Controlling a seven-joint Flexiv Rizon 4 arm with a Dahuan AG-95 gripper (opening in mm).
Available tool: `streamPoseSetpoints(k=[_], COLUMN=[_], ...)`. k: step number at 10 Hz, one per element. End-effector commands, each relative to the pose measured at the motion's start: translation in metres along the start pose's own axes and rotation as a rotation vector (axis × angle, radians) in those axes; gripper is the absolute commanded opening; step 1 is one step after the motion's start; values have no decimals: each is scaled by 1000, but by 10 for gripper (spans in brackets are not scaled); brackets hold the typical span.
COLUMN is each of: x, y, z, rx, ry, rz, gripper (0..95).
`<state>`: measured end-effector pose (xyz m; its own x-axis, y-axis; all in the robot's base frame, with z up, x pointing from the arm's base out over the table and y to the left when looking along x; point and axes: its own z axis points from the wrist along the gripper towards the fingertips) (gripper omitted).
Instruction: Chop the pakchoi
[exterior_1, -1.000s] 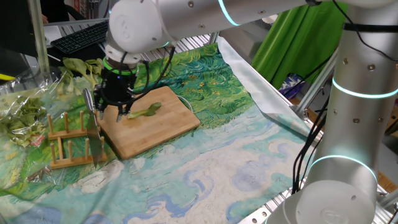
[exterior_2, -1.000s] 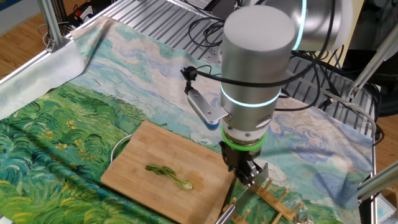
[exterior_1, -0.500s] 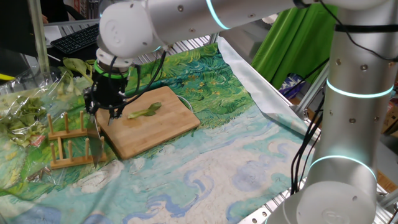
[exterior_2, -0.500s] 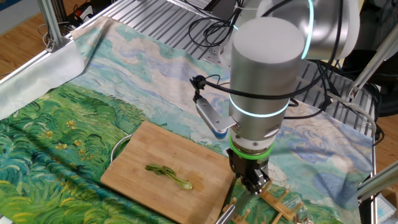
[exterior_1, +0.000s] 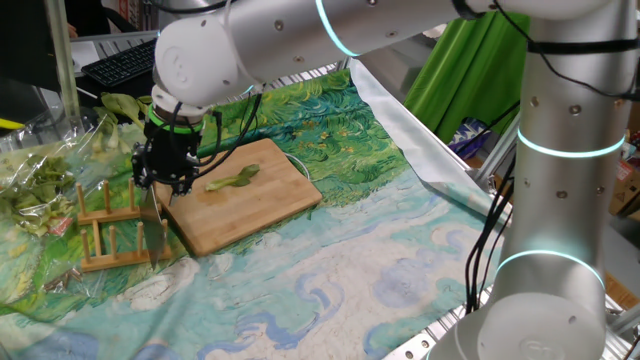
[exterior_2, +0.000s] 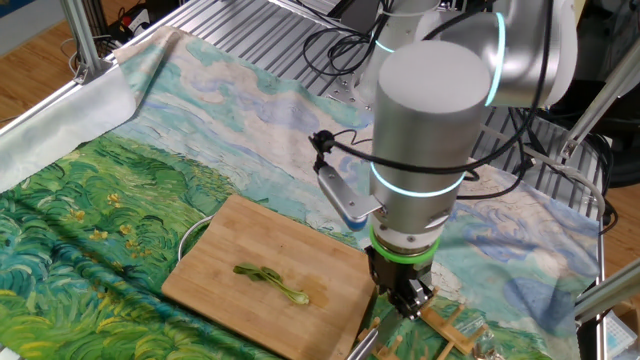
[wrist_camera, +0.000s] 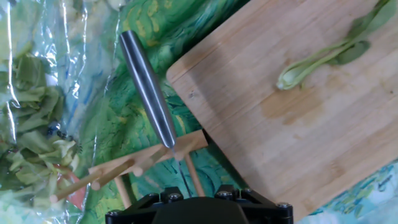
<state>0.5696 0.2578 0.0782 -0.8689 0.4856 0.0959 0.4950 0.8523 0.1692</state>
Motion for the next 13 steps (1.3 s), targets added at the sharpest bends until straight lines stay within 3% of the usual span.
streamPoseSetpoints(k=[1, 5, 8, 12, 13], x=[-2, -5, -5, -4, -4], y=[2, 2, 1, -1, -1], z=[7, 19, 30, 37, 38], rx=[-5, -15, -34, -64, -71], ry=[0, -10, -20, -18, -15], rz=[-4, -4, -4, 6, 9], gripper=[380, 380, 380, 380, 190])
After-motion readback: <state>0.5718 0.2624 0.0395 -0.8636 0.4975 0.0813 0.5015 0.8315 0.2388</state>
